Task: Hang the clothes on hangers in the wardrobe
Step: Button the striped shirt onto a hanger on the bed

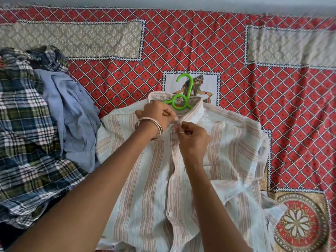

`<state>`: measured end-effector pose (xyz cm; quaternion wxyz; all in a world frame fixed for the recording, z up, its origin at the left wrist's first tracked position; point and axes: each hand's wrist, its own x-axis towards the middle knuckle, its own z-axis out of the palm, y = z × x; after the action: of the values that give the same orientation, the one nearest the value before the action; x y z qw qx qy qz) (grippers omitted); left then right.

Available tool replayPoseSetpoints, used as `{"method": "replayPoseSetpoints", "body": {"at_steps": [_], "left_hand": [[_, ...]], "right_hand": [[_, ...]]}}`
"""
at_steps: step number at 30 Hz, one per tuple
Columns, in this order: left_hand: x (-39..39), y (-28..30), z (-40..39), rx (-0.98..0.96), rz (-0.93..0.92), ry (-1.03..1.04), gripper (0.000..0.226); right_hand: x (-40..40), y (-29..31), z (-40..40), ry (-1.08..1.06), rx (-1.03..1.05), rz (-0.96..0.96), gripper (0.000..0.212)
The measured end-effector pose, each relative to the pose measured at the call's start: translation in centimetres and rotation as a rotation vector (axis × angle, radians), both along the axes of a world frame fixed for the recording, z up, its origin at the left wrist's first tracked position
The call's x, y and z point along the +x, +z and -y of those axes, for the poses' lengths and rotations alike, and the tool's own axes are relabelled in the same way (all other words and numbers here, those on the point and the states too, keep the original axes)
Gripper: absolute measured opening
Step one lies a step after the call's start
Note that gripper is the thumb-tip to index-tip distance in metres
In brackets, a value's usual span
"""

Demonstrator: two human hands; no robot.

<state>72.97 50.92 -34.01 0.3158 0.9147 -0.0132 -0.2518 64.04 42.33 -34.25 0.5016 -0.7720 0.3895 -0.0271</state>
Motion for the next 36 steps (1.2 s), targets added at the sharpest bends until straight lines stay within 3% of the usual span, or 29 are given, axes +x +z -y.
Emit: {"method": "replayPoseSetpoints", "body": {"at_steps": [2,5,8,11,15,17,20,26,30,33,36], "left_hand": [[0.2,-0.2,-0.3,-0.057,-0.074,0.031,0.023],[-0.1,-0.3,-0.3,-0.157,-0.12,0.086,0.008],[-0.5,-0.2,-0.2,-0.236,-0.19,0.149,0.013],[-0.7,0.0,-0.2,-0.255,-0.268,0.208,0.011],[-0.7,0.0,0.1,-0.257,-0.373,0.244,0.015],[-0.7,0.0,0.0,-0.229,-0.387,0.244,0.018],[-0.4,0.2,0.1,-0.233,-0.398,0.291,0.017],[-0.6,-0.1,0.3,-0.221,-0.327,0.372,0.019],[-0.9,-0.6,0.4,-0.218,-0.276,0.373,0.026],[-1.1,-1.2,0.2,-0.2,-0.25,0.372,0.028],[-1.1,-1.3,0.3,-0.205,-0.247,0.344,0.026]], "right_hand": [[0.3,0.1,-0.5,-0.033,-0.018,-0.001,0.015],[0.4,0.1,-0.8,-0.125,0.092,-0.022,0.009],[0.4,-0.2,-1.0,-0.207,0.193,-0.048,0.017],[0.2,-0.4,-1.4,-0.288,0.341,-0.029,0.022],[0.0,-0.4,-1.5,-0.303,0.359,-0.04,0.016],[-0.2,-0.5,-1.7,-0.293,0.357,-0.051,0.009],[0.2,-0.6,-1.6,-0.26,0.313,-0.066,0.03],[0.0,-1.0,-1.3,-0.303,0.403,-0.036,0.014],[-0.2,-1.3,-1.2,-0.334,0.465,0.003,0.015],[-0.3,-1.3,-1.1,-0.275,0.413,0.018,0.014],[-0.2,-1.1,-0.9,-0.09,0.138,0.009,0.007]]}}
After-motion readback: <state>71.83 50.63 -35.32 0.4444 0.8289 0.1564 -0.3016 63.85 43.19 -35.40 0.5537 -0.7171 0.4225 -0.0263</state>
